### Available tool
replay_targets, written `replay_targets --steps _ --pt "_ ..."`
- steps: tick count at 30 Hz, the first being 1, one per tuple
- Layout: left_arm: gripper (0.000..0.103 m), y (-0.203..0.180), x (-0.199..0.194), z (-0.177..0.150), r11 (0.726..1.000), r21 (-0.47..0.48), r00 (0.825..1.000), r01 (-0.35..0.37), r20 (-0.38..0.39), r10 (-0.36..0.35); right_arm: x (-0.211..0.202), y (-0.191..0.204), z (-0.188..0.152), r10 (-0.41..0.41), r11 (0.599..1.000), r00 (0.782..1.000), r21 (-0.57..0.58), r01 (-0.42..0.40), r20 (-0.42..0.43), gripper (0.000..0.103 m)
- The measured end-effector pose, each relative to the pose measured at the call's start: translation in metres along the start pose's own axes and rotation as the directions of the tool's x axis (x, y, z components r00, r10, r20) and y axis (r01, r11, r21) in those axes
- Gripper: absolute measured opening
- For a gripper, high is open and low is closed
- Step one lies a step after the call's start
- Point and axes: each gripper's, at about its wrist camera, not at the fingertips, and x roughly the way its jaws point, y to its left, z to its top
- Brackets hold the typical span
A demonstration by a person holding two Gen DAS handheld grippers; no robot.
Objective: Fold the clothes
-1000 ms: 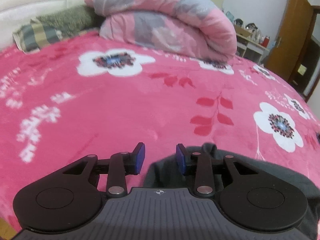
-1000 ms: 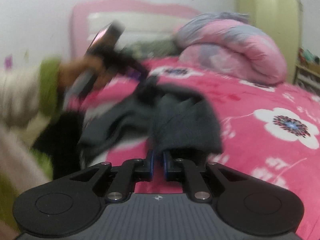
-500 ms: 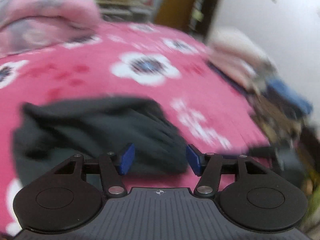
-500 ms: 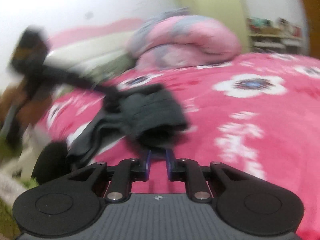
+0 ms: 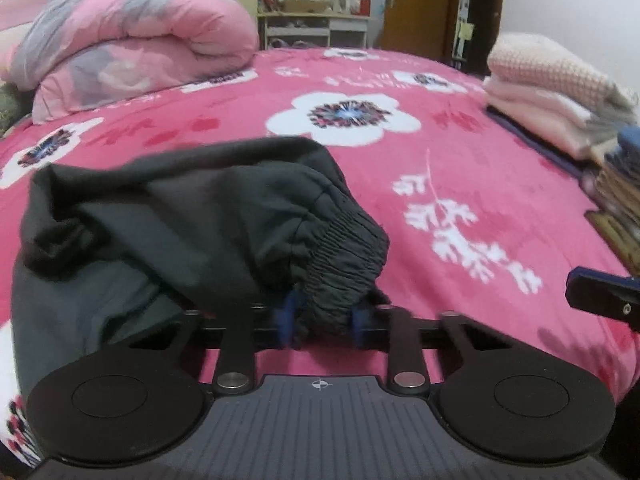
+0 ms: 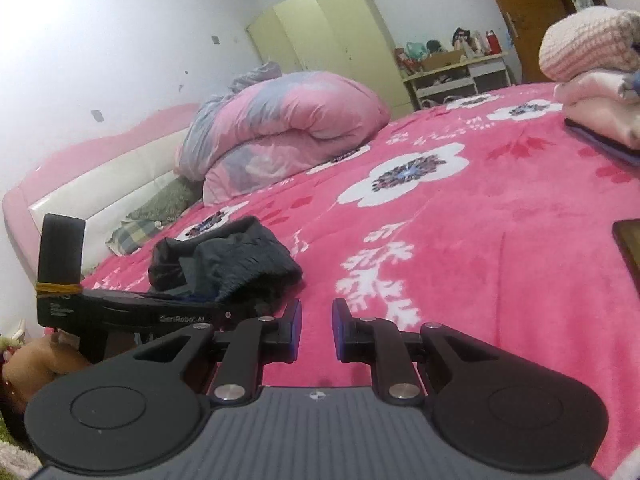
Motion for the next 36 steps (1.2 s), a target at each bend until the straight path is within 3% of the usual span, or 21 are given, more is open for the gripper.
replay_targets --steps 7,12,14,16,21,24,28,32,34,36 --pt "0.010 0.048 -0.030 0.024 0.998 -0.056 0.997 0.003 0.071 0.001 0.039 0.011 0.016 0.065 0.998 0.997 -0.012 -0.065 -0.049 0.018" --pt "0.010 0.077 -0.040 0.037 0.992 -0.105 0.993 0.076 0.095 -0.066 0.089 0.021 0.030 0.158 0.987 0.981 0.038 -0.155 -0.108 0.019" --pt "0.010 0.087 -0.043 0.040 0.989 -0.113 0.991 0.101 0.098 -0.090 0.108 0.031 0.036 0.198 0.980 0.975 0.038 -0.195 -0.106 0.025" --pt "0.010 0.096 -0.044 0.041 0.985 -0.118 0.989 0.123 0.100 -0.111 0.124 0.042 0.042 0.224 0.975 0.970 0.015 -0.223 -0.094 0.041" --pt "0.010 0.122 -0.049 0.042 0.976 -0.149 0.984 0.157 0.107 -0.142 0.166 0.083 0.053 0.185 0.953 0.975 -0.220 -0.208 -0.119 0.045" --pt "0.010 0.147 -0.050 0.041 0.963 -0.200 0.980 0.179 0.125 -0.156 0.182 0.099 0.063 0.217 0.927 0.970 -0.289 -0.239 -0.108 0.043" --pt "0.011 0.189 -0.049 0.031 0.924 -0.315 0.973 0.216 0.146 -0.178 0.210 0.120 0.092 0.332 0.890 0.935 -0.287 -0.355 -0.127 0.033" --pt "0.016 0.222 -0.047 0.010 0.880 -0.403 0.967 0.251 0.146 -0.208 0.252 0.148 0.113 0.393 0.860 0.898 -0.266 -0.435 -0.196 0.030" --pt "0.031 0.230 -0.048 0.000 0.865 -0.433 0.967 0.253 0.144 -0.211 0.276 0.161 0.116 0.405 0.852 0.881 -0.248 -0.460 -0.245 0.029" --pt "0.040 0.238 -0.050 -0.009 0.849 -0.461 0.966 0.258 0.149 -0.212 0.300 0.173 0.118 0.414 0.845 0.861 -0.229 -0.484 -0.294 0.029"
